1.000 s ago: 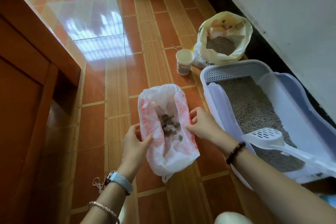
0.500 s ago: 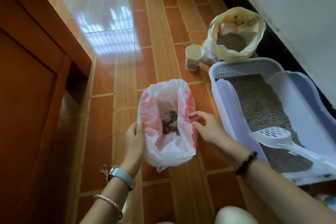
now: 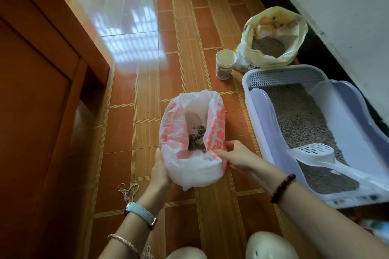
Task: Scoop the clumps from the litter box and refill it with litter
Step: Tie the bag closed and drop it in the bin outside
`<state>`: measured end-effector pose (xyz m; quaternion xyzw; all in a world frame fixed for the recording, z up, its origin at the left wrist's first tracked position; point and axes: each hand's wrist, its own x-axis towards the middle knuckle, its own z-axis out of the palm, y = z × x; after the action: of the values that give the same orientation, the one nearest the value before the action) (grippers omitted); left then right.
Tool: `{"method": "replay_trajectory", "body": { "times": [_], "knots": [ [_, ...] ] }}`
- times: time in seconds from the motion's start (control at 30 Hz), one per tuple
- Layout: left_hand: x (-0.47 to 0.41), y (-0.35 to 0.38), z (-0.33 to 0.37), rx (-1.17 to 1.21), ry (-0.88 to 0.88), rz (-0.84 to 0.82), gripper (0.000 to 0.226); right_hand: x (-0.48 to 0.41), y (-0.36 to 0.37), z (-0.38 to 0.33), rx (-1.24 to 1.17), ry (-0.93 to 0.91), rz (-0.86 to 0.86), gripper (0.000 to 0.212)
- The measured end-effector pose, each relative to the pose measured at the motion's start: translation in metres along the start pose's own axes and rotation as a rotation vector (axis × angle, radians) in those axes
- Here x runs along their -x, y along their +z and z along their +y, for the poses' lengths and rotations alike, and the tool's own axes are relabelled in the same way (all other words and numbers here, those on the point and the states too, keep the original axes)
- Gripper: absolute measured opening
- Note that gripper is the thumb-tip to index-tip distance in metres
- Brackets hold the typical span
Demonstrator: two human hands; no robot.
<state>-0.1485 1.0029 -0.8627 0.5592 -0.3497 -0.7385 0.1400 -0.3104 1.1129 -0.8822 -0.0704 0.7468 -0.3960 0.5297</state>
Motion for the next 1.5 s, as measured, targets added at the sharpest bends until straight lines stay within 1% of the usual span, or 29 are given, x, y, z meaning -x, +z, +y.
{"method": "replay_trajectory", "body": {
  "times": [0.07, 0.2, 0.3, 0.37, 0.43, 0.5, 0.53, 0.57, 0.6, 0.63, 0.67, 0.7, 0.73, 0.8, 0.83, 0.87, 0.93, 1.0, 1.07, 1.1, 1.17, 1.23, 1.27, 1.3, 1.33, 1.4, 1.43, 1.47, 1.5],
  "knots": [
    [0.003, 0.002, 0.009, -0.015, 0.0, -0.052, 0.047, 0.004, -0.003, -0.006, -0.047, -0.073, 0.01, 0.082],
    [-0.005, -0.008, 0.012, -0.171, -0.017, -0.101, 0.049, 0.019, -0.005, -0.022, -0.109, -0.232, 0.058, 0.058],
    [-0.003, -0.011, 0.019, -0.137, -0.004, -0.16, 0.054, 0.032, -0.003, -0.034, -0.052, -0.367, 0.155, 0.035],
    [-0.003, -0.01, 0.025, -0.084, 0.016, -0.153, 0.059, 0.04, -0.002, -0.041, -0.069, -0.433, 0.142, 0.023],
    [-0.002, -0.01, 0.03, -0.044, 0.046, -0.102, 0.068, 0.044, -0.003, -0.045, -0.081, -0.49, 0.095, 0.031],
    [0.001, -0.009, 0.034, -0.017, 0.085, -0.038, 0.074, 0.041, -0.006, -0.041, -0.037, -0.576, 0.045, 0.048],
    [0.002, -0.009, 0.037, -0.03, 0.113, 0.001, 0.069, 0.039, -0.008, -0.039, 0.01, -0.619, 0.03, 0.057],
    [0.003, -0.009, 0.039, -0.041, 0.135, 0.036, 0.06, 0.037, -0.009, -0.035, 0.109, -0.663, 0.045, 0.066],
    [0.003, -0.009, 0.04, -0.051, 0.146, 0.07, 0.051, 0.035, -0.009, -0.033, 0.243, -0.706, 0.084, 0.071],
    [0.004, -0.01, 0.041, -0.058, 0.155, 0.099, 0.046, 0.034, -0.009, -0.031, 0.395, -0.741, 0.148, 0.072],
    [0.005, -0.011, 0.041, -0.071, 0.171, 0.122, 0.043, 0.034, -0.008, -0.029, 0.523, -0.777, 0.221, 0.068],
    [0.005, -0.012, 0.041, -0.082, 0.193, 0.142, 0.041, 0.034, -0.006, -0.028, 0.614, -0.801, 0.29, 0.06],
    [0.006, -0.013, 0.042, -0.092, 0.217, 0.154, 0.04, 0.034, -0.004, -0.027, 0.654, -0.826, 0.346, 0.048],
    [0.005, -0.016, 0.041, -0.141, 0.261, 0.172, 0.038, 0.036, -0.003, -0.027, 0.664, -0.846, 0.406, 0.021],
    [0.002, -0.02, 0.04, -0.194, 0.293, 0.193, 0.039, 0.037, -0.004, -0.028, 0.664, -0.839, 0.414, 0.014],
    [-0.001, -0.023, 0.039, -0.27, 0.328, 0.229, 0.041, 0.036, -0.006, -0.029, 0.664, -0.825, 0.423, 0.012],
    [-0.009, -0.03, 0.036, -0.432, 0.38, 0.306, 0.047, 0.034, -0.011, -0.03, 0.669, -0.779, 0.444, 0.013],
    [-0.01, -0.033, 0.034, -0.542, 0.41, 0.35, 0.051, 0.035, -0.013, -0.031, 0.696, -0.747, 0.448, 0.013],
    [-0.009, -0.034, 0.034, -0.593, 0.433, 0.35, 0.049, 0.038, -0.012, -0.031, 0.748, -0.774, 0.478, 0.008],
    [-0.008, -0.034, 0.034, -0.601, 0.442, 0.337, 0.047, 0.04, -0.01, -0.032, 0.79, -0.821, 0.501, 0.01],
    [-0.005, -0.033, 0.037, -0.584, 0.439, 0.293, 0.044, 0.043, -0.007, -0.032, 0.891, -0.954, 0.478, 0.026],
    [0.0, -0.032, 0.041, -0.536, 0.427, 0.249, 0.045, 0.043, 0.0, -0.029, 1.022, -1.054, 0.352, 0.044],
    [0.003, -0.031, 0.043, -0.52, 0.436, 0.239, 0.045, 0.043, 0.005, -0.027, 1.097, -1.072, 0.297, 0.05],
    [0.006, -0.031, 0.045, -0.502, 0.453, 0.231, 0.044, 0.042, 0.011, -0.025, 1.149, -1.098, 0.269, 0.05],
    [0.008, -0.031, 0.047, -0.489, 0.467, 0.222, 0.044, 0.042, 0.017, -0.024, 1.161, -1.131, 0.26, 0.043],
    [0.011, -0.032, 0.05, -0.473, 0.492, 0.211, 0.04, 0.043, 0.026, -0.023, 1.134, -1.246, 0.286, 0.017],
    [0.011, -0.034, 0.051, -0.47, 0.508, 0.219, 0.037, 0.043, 0.028, -0.024, 1.131, -1.273, 0.296, 0.006],
    [0.011, -0.035, 0.053, -0.464, 0.524, 0.234, 0.033, 0.044, 0.03, -0.026, 1.142, -1.241, 0.296, 0.014],
    [0.01, -0.038, 0.055, -0.454, 0.538, 0.253, 0.03, 0.043, 0.031, -0.027, 1.148, -1.176, 0.257, 0.024]
  ]
}}
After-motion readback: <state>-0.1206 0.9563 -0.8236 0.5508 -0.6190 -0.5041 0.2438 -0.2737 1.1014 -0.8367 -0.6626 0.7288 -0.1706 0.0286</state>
